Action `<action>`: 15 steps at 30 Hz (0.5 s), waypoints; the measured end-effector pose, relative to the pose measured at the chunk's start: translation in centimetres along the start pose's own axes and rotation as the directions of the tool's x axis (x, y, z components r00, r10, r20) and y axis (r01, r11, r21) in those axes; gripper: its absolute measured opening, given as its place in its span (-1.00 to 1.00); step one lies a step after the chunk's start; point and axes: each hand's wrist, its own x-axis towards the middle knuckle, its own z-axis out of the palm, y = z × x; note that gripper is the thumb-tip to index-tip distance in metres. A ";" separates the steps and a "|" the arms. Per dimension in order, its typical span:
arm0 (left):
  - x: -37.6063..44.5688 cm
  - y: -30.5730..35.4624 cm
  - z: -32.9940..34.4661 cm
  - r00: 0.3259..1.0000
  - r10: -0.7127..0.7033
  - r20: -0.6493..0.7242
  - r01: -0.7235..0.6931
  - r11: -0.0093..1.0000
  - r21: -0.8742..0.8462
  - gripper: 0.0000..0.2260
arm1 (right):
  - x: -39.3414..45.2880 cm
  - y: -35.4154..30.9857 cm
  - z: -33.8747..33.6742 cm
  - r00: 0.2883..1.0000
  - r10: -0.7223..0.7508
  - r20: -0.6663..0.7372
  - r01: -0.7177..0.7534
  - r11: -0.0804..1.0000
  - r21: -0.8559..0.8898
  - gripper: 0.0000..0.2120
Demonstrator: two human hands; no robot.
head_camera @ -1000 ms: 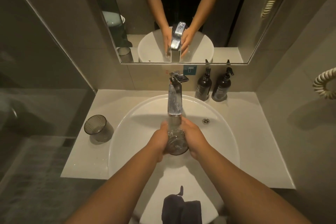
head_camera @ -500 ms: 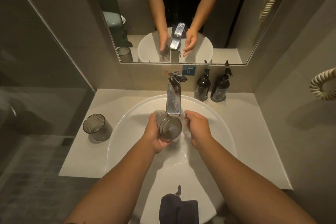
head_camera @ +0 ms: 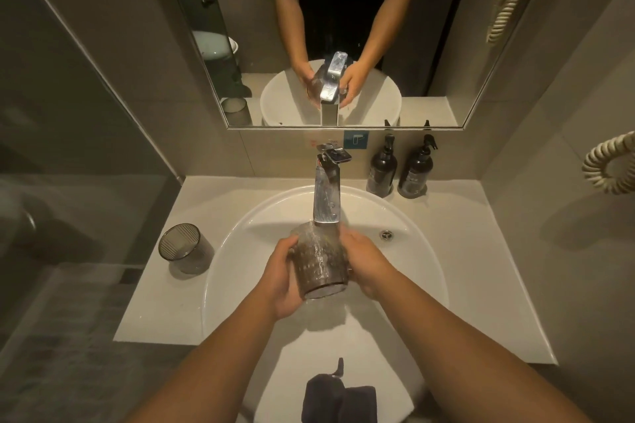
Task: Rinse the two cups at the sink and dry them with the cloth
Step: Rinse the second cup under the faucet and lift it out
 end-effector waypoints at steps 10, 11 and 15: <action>-0.6 -0.8 -1.0 0.991 0.069 -0.116 -0.032 0.956 0.291 -0.42 | -0.8 0.5 1.1 0.949 -0.226 -0.219 0.180 0.961 -0.211 -0.72; -0.6 -0.7 -1.1 0.991 0.073 -0.114 -0.040 0.961 0.272 -0.46 | -0.9 0.3 1.0 0.959 -0.210 -0.189 0.179 0.969 -0.169 -0.74; -1.2 -0.6 -1.2 0.985 0.098 -0.143 -0.060 0.967 0.247 -0.54 | -1.4 -0.8 0.4 0.991 -0.094 -0.091 0.090 0.995 -0.051 -0.59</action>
